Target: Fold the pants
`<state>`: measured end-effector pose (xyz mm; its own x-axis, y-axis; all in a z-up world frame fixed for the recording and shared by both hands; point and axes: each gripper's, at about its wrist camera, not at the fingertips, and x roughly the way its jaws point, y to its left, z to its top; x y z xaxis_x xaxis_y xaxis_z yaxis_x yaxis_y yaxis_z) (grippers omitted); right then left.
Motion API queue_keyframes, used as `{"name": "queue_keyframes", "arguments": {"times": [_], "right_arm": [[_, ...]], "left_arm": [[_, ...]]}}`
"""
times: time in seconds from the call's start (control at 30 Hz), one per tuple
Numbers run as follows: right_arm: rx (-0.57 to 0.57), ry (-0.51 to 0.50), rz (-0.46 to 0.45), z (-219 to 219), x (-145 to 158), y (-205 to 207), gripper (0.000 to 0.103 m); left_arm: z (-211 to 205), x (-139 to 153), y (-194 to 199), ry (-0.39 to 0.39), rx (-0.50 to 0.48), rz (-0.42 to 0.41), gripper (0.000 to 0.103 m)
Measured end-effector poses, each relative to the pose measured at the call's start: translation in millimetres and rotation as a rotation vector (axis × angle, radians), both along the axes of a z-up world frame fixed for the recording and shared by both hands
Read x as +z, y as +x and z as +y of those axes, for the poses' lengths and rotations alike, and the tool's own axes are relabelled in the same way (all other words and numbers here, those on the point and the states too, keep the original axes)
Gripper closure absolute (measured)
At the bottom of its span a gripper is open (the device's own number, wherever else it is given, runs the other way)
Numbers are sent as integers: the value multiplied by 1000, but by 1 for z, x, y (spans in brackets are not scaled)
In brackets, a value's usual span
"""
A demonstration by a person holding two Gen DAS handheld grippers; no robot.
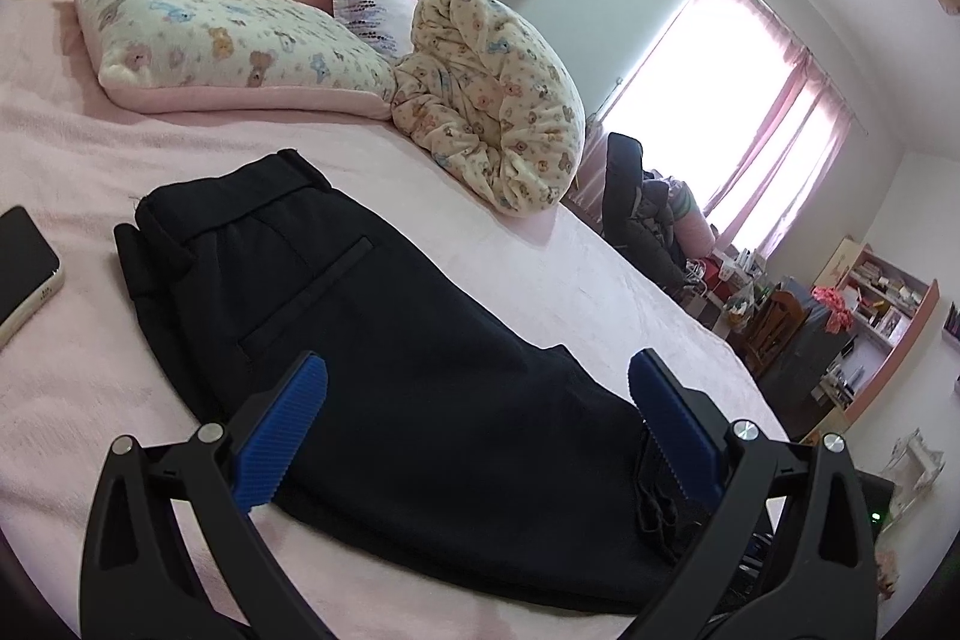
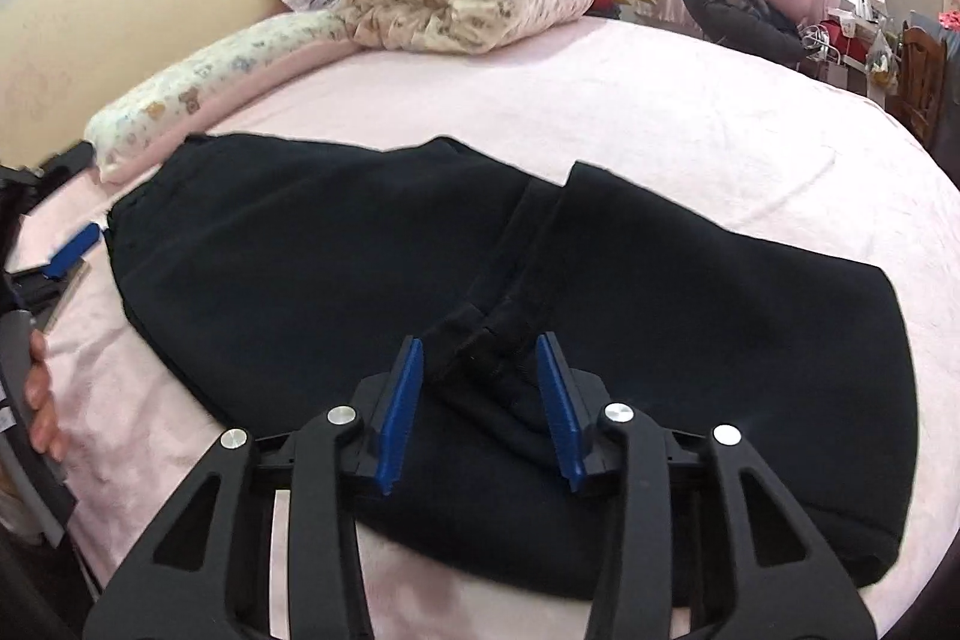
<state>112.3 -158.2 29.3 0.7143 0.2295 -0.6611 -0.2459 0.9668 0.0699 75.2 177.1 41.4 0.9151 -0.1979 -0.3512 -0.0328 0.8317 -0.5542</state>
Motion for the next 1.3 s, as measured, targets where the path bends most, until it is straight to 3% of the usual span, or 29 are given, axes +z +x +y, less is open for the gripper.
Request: {"name": "queue_keyframes", "arguments": {"times": [0.07,0.17,0.3,0.4,0.63,0.67,0.8,0.87,0.97,1.07,1.17,1.23,1.3], "right_arm": [[-7,-11,34,4,-12,9,62],[-27,17,58,3,-24,20,74],[-69,308,109,-38,-25,22,86],[-114,403,146,-57,-33,26,91],[-93,101,91,-15,-26,32,90],[-93,105,94,-14,-25,33,90],[-89,333,63,-35,-6,26,91],[-61,351,24,-33,7,20,91],[-9,215,24,-8,11,16,91],[38,23,87,18,-19,14,90],[48,-117,10,32,-28,2,89],[51,-137,-6,36,-25,-2,74],[74,-153,-3,40,-24,-4,50]], "left_arm": [[0,0,1,4,0,1,2],[1,-1,2,-2,-5,10,2],[4,-5,5,-32,-9,26,2],[6,-6,4,-58,-14,32,2],[3,-6,3,-50,-17,34,2],[3,-6,3,-55,-19,38,2],[7,-7,1,-64,-14,36,2],[8,-7,2,-74,-11,36,2],[7,-9,4,-91,-17,46,2],[6,-9,4,-94,-22,49,2],[7,-9,2,-80,-15,45,2],[9,-10,3,-89,-12,49,2],[10,-11,4,-101,-11,56,2]]}}
